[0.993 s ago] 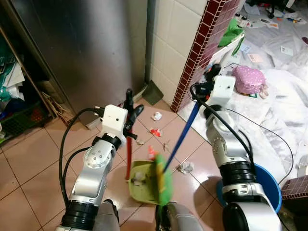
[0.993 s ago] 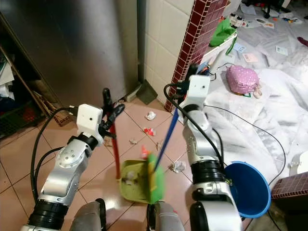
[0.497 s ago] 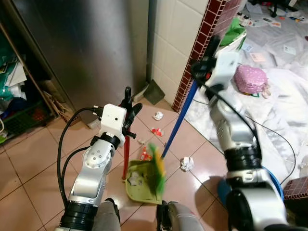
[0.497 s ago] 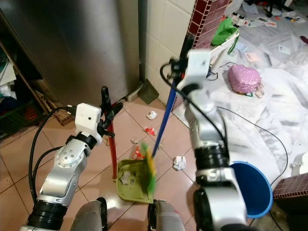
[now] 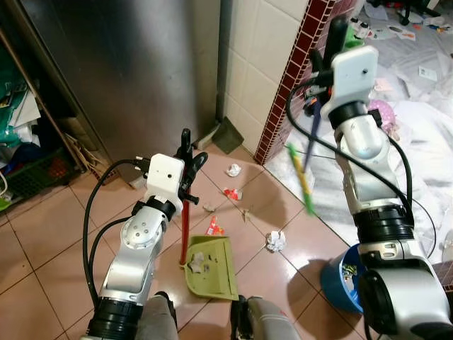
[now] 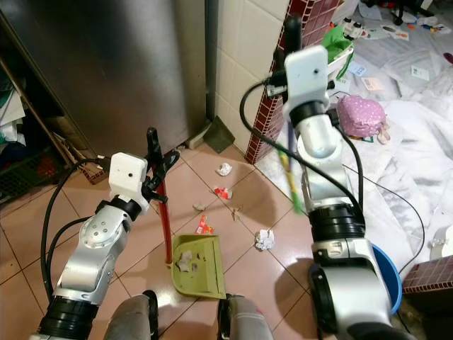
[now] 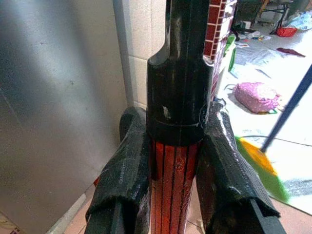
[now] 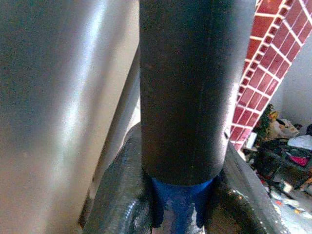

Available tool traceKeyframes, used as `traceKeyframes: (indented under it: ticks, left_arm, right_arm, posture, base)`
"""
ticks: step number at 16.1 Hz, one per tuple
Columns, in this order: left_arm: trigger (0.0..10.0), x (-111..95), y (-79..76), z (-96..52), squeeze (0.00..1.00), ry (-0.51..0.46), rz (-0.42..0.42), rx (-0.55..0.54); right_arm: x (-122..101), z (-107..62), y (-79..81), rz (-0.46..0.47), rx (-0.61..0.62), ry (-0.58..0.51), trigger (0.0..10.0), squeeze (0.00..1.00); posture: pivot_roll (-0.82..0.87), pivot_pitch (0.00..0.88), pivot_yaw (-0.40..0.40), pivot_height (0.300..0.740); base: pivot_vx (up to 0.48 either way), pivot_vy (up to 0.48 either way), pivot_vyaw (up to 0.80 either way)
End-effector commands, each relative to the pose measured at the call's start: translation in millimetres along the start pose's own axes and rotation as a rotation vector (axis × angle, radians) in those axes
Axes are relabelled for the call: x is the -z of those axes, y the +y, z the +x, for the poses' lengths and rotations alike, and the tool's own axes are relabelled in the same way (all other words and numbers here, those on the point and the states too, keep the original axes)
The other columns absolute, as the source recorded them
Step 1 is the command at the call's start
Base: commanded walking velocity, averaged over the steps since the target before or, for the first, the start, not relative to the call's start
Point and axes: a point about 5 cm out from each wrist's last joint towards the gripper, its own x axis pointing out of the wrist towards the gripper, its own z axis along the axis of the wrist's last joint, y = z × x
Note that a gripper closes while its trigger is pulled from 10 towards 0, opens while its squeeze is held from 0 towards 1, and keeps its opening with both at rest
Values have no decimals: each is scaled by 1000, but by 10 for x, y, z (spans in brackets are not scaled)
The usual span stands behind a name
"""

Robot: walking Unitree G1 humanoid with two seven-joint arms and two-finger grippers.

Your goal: Sweep floor

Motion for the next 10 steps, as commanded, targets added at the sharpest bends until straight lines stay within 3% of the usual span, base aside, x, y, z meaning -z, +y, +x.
traceKeyframes:
  ticks: [1, 4, 6, 8, 10]
  left_arm:
    - [10000, -54, -7, -14, 0, -26, 20, 1]
    - [10000, -87, 10, -8, 0, -47, 14, -22]
    - [10000, -75, -6, -14, 0, -44, 8, -20]
    - [10000, -64, -1, -7, 0, -40, 7, -21]
    - [10000, -66, 7, 7, 0, -40, 8, -24]
  right_arm:
    - [123, -68, -5, -37, -1, 41, 10000, 0]
    - [341, -204, 84, 8, -2, 132, 10000, 0]
    - [463, -284, 213, 121, -6, 201, 10000, 0]
    - [475, -301, 306, 165, -35, 209, 10000, 0]
    - [502, -308, 373, 289, -57, 245, 10000, 0]
  posture:
    - [-11, 191, -73, 740]
    - [-9, 191, -78, 740]
    - [-9, 191, -78, 740]
    - [-9, 193, -79, 740]
    - [-9, 195, -79, 740]
  base:
    - [0, 0, 0]
    - [0, 0, 0]
    - [0, 0, 0]
    - [0, 0, 0]
    - [0, 0, 0]
